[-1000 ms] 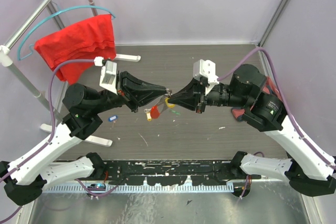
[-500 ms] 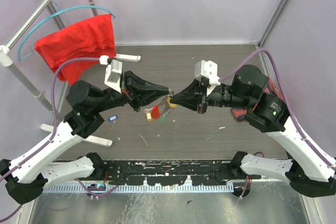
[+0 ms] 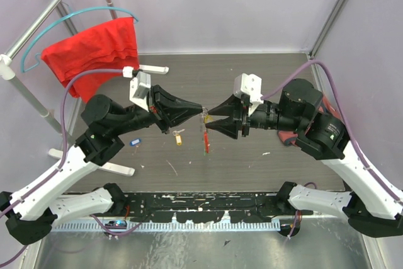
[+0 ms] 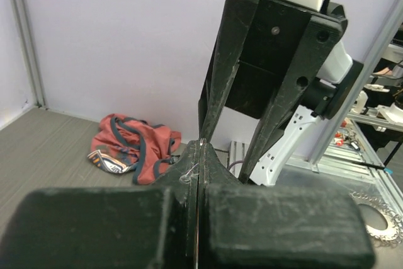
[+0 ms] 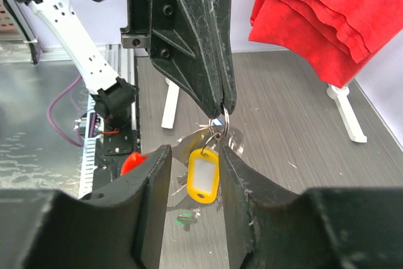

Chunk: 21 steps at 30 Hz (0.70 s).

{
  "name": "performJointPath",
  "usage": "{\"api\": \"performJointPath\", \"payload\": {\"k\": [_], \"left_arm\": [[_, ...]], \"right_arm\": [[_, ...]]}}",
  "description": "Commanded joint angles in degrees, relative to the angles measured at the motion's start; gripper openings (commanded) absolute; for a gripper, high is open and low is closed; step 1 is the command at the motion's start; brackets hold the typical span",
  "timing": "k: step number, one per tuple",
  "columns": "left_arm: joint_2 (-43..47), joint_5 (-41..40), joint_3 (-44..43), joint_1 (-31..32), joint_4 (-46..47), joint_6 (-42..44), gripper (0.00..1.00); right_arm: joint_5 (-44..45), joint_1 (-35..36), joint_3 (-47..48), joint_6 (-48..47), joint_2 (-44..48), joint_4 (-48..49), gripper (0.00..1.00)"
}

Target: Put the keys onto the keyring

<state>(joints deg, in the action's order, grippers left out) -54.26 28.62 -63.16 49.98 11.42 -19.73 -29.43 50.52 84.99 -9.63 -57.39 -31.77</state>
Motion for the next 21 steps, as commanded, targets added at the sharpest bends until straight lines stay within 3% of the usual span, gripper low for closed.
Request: {"api": "performJointPath", "payload": {"k": [1, 5, 8, 11, 14, 17, 21], "left_arm": [[1.24, -4.13, -2.29, 0.00, -3.29, 3.33, 0.00], [0.84, -7.73, -2.20, 0.02, -7.46, 5.37, 0.00], [-0.13, -10.26, -1.15, -0.04, -10.34, 6.43, 0.00], [-1.50, -11.93, 0.90, -0.03, -11.79, 6.83, 0.00], [-3.43, -13.07, 2.29, -0.05, -12.87, 7.11, 0.00], [-5.61, -14.82, 3.98, -0.05, -13.05, 7.54, 0.00], [-9.30, -16.45, 6.20, -0.05, -11.79, 7.69, 0.00]], "right_arm": [[3.82, 0.18, 2.01, -1.48, 2.60, -0.59, 0.44], [8.63, 0.19, 1.21, -1.33, 4.81, -1.11, 0.49], [19.03, 0.19, -0.47, 1.47, 6.22, -0.65, 0.52], [30.29, 0.19, -2.29, 3.86, 7.07, -1.01, 0.66], [43.39, 0.18, -5.00, 8.05, 8.80, 0.02, 0.91], [54.57, 0.19, -8.70, 10.59, 11.76, 2.65, 0.96], [60.75, 0.19, -11.24, 11.82, 14.84, 4.15, 0.98]]}}
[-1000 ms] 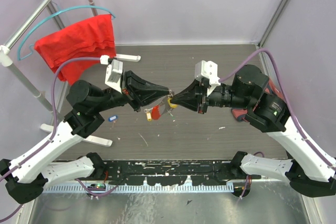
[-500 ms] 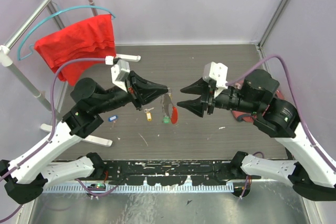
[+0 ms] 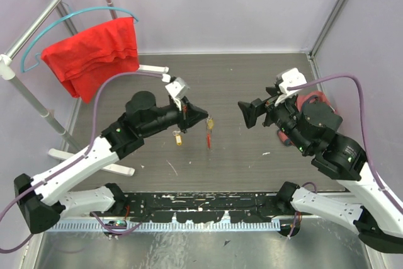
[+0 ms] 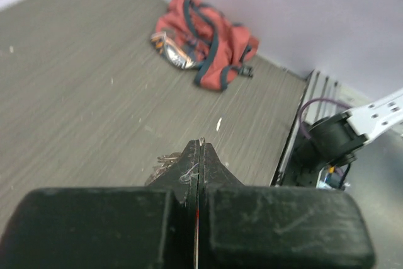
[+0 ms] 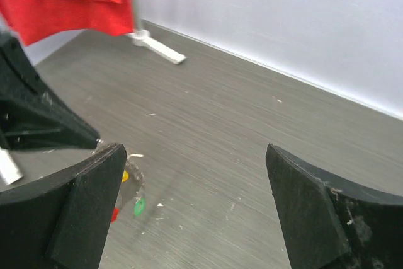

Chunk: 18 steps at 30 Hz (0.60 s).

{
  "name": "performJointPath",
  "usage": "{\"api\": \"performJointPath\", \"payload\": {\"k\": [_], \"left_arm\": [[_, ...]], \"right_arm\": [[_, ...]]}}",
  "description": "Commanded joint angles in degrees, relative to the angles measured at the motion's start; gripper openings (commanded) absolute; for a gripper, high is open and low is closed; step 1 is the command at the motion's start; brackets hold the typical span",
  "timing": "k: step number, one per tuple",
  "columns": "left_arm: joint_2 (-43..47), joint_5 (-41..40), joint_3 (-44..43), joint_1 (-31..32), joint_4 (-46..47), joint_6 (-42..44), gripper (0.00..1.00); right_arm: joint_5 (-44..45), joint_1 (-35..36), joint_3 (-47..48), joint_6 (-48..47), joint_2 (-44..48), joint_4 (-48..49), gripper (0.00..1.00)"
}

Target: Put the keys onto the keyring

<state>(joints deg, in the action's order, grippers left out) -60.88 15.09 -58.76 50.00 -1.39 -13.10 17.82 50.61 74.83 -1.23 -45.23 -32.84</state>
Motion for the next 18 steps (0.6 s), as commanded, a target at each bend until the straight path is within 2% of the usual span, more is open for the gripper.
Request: {"api": "performJointPath", "payload": {"k": [1, 12, 18], "left_arm": [[-3.87, -3.07, 2.01, -0.04, 1.03, 1.26, 0.00], [-20.52, -3.08, 0.63, -0.05, 4.66, 2.22, 0.00], [-33.82, -2.42, -3.91, -1.94, 8.41, -2.16, 0.04]], "right_arm": [[14.22, 0.06, -1.35, 3.70, 3.23, 5.24, 0.98], [15.43, 0.10, -3.12, 7.26, 4.94, 2.85, 1.00], [12.00, 0.10, -5.75, 9.58, 5.05, 4.24, 1.00]]}}
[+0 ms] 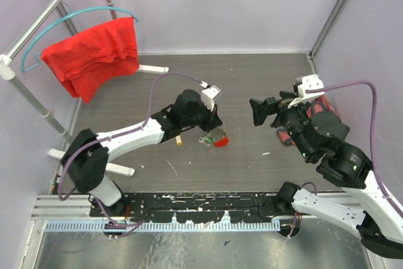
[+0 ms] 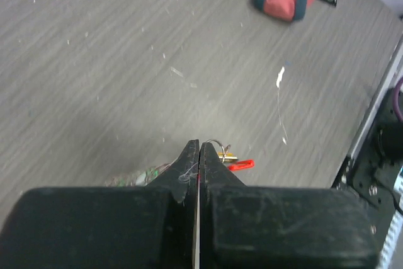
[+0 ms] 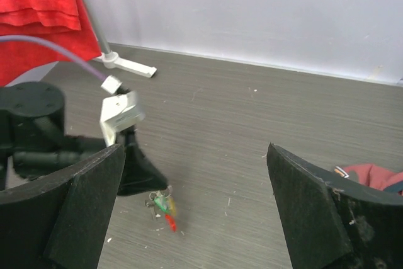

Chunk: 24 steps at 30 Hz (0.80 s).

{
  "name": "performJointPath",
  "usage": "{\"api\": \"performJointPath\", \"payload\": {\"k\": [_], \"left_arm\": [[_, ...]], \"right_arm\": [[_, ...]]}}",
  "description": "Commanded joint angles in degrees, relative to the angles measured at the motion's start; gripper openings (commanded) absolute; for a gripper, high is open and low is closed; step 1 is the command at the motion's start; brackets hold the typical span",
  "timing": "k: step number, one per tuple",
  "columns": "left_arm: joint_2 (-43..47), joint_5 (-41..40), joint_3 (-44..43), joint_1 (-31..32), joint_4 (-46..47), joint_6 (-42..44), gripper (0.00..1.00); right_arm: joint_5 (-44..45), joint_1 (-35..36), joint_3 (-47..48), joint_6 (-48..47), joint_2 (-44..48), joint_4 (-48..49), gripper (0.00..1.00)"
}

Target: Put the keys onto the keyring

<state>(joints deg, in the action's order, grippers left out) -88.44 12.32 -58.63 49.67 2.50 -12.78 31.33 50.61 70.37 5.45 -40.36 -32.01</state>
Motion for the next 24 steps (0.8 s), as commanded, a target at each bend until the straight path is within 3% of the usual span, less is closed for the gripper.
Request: {"api": "performJointPath", "payload": {"k": [1, 7, 11, 14, 22, 24], "left_arm": [[-8.09, 0.79, -4.97, -2.11, 5.18, -3.34, 0.06], [-12.50, 0.85, -8.72, -4.58, 5.66, -5.35, 0.32], [-9.61, -0.73, -8.62, -6.05, 3.12, -4.25, 0.45], [-3.95, -3.00, -7.18, -7.27, 0.36, -3.27, 0.54], [14.72, -15.01, -2.50, -11.80, -11.90, -4.35, 0.98], [20.13, -17.53, -1.52, -13.63, -15.76, -5.56, 0.98]], "right_arm": [[-1.32, 0.10, -1.94, 3.65, 0.19, 3.66, 1.00], [8.44, 0.10, -3.47, 13.14, -1.30, 1.15, 1.00], [9.60, 0.10, -3.46, 12.78, -2.00, -1.37, 1.00], [10.26, 0.10, -3.85, 11.83, -2.41, -2.61, 1.00], [8.11, 0.10, -8.10, 6.12, 2.09, 0.94, 1.00], [8.29, 0.10, -9.78, 5.37, 4.61, 2.92, 1.00]]}}
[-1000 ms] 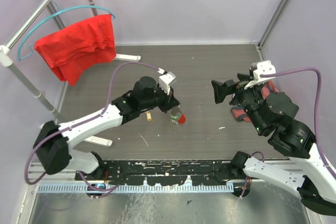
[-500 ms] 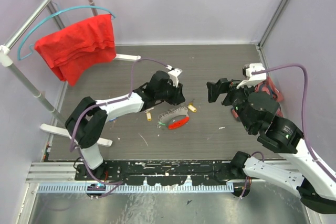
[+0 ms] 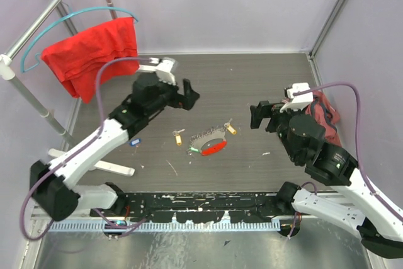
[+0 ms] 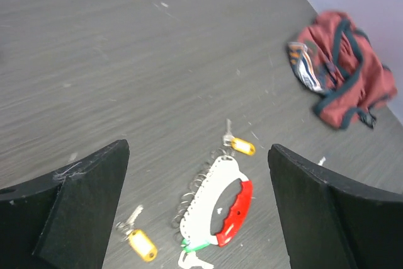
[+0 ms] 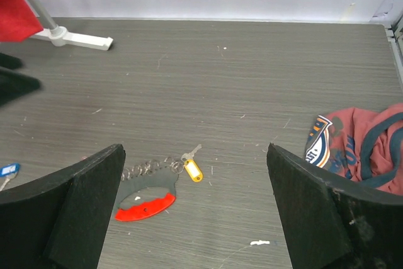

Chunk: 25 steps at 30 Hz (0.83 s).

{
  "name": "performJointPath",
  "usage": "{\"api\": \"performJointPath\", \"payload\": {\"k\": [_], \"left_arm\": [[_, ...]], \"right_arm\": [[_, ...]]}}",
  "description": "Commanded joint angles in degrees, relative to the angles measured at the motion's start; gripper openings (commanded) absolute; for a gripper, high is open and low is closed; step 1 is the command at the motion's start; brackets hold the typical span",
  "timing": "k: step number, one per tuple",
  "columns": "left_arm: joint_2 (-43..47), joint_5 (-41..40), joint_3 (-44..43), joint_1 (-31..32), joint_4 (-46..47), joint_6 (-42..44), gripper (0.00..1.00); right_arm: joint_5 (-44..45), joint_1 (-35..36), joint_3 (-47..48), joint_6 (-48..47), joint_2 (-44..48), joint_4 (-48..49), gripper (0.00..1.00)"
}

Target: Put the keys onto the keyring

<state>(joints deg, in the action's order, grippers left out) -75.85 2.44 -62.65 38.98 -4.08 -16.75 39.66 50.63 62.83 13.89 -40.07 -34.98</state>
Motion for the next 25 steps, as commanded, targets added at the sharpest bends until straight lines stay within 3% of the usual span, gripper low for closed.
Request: {"api": "performJointPath", "payload": {"k": [1, 6, 14, 25], "left_arm": [[10.03, -8.90, 3.29, -3.84, -10.39, -2.02, 0.98], [23.74, -17.89, 8.22, -5.32, -15.70, -1.26, 0.98], [38.97, -24.65, 15.62, -5.35, -21.44, -4.27, 0.98], [45.31, -25.58, 16.94, -5.32, -27.00, -1.61, 0.98]], "right_arm": [[0.59, 0.05, -2.77, -3.20, 5.40, 6.35, 1.00], [3.61, 0.08, -4.20, -3.64, 9.66, 6.83, 1.00], [5.66, 0.13, -6.86, -3.66, 13.62, 7.28, 1.00], [6.02, 0.10, -7.80, -3.20, 13.88, 7.29, 1.00]]}}
